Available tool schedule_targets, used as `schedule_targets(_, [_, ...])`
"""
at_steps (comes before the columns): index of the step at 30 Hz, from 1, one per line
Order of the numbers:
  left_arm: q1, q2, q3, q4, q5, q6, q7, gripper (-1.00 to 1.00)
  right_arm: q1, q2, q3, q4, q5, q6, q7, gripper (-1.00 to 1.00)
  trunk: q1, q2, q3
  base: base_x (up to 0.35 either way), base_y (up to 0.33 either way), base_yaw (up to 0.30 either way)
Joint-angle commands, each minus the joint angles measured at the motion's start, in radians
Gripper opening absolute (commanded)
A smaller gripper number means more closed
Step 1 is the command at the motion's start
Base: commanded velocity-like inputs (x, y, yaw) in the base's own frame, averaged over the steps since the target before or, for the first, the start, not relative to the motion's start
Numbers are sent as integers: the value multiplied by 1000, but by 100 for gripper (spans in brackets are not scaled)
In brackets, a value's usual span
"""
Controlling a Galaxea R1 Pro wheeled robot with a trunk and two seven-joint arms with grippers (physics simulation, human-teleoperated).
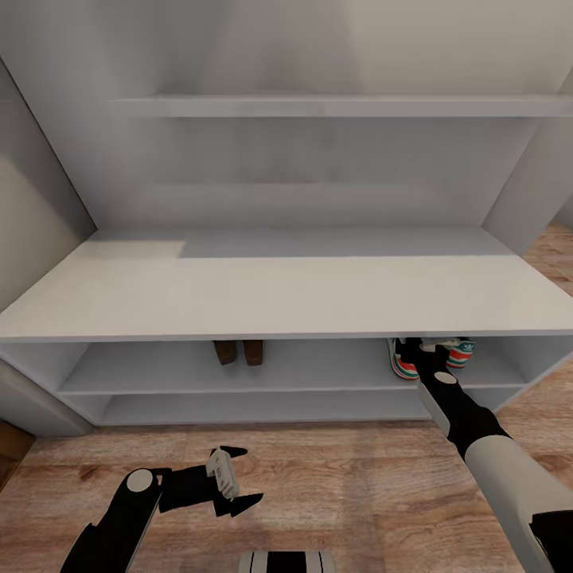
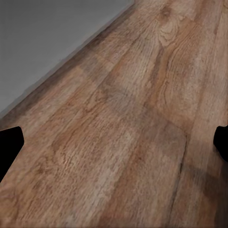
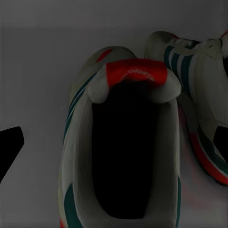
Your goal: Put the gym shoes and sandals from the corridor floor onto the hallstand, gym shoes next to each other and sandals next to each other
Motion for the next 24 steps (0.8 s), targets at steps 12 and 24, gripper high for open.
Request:
schedule_targets(12, [0,0,-2,7,1,-3,40,100,1,0,0,0,0,0,0,100,0,0,0,-94,0,0])
schedule_targets(24, [0,0,-2,9,3,-4,48,100,1,0,1,-2,0,0,1,100,0,0,0,-96,0,0])
